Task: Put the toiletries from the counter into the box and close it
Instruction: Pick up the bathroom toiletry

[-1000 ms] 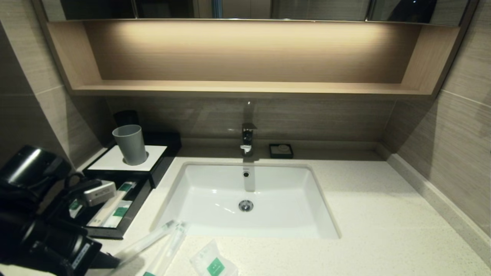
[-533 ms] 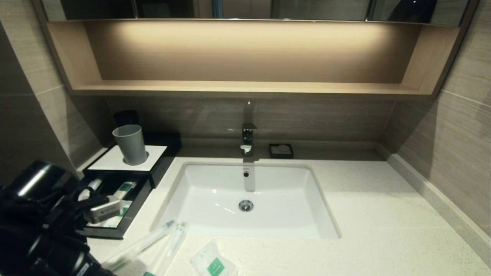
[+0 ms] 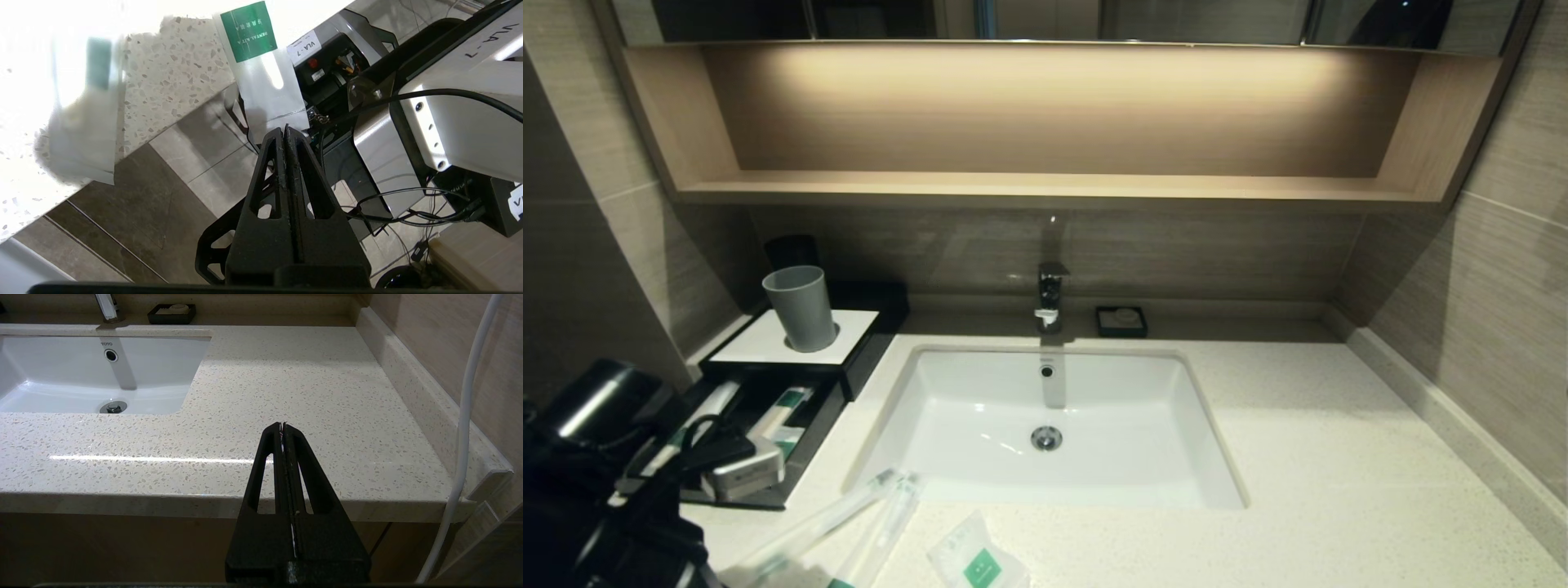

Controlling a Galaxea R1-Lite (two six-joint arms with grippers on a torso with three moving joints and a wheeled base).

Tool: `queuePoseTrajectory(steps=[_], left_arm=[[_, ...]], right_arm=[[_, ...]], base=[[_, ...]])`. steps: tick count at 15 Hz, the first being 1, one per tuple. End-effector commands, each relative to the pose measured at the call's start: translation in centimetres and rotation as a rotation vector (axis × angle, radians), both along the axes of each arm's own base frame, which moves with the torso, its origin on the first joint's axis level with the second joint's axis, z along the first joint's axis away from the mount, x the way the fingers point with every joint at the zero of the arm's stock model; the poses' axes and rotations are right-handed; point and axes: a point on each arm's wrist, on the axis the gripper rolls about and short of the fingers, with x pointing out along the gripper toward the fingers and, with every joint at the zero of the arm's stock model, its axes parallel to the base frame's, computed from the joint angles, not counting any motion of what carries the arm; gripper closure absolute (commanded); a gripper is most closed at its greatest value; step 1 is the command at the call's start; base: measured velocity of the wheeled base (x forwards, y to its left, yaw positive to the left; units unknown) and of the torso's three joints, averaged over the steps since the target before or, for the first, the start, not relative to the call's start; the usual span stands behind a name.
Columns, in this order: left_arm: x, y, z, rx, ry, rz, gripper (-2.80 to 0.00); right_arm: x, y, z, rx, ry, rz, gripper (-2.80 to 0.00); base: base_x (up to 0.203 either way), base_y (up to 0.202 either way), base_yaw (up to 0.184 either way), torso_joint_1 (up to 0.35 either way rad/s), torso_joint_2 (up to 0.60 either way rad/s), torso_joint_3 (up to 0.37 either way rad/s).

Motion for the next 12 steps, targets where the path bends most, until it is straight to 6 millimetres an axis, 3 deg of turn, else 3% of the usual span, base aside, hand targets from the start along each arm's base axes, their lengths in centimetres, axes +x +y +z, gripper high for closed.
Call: queuePoseTrajectory(steps=[1, 12], left_arm=[[-0.1, 0.0, -0.2, -0.001, 0.011, -0.009, 0.0], [0.5, -1.1, -1.1, 0.099, 0.081, 0.034, 0.0]], right_arm=[[0.0, 0.0, 0.0, 0.0, 0.0, 0.0, 0.0], [0.0, 0.0, 0.0, 0.0, 0.0, 0.0, 0.0]], base=[[0.0, 0.0, 0.0, 0.0, 0.0, 0.0], [0.0, 0.0, 0.0, 0.0, 0.0, 0.0]])
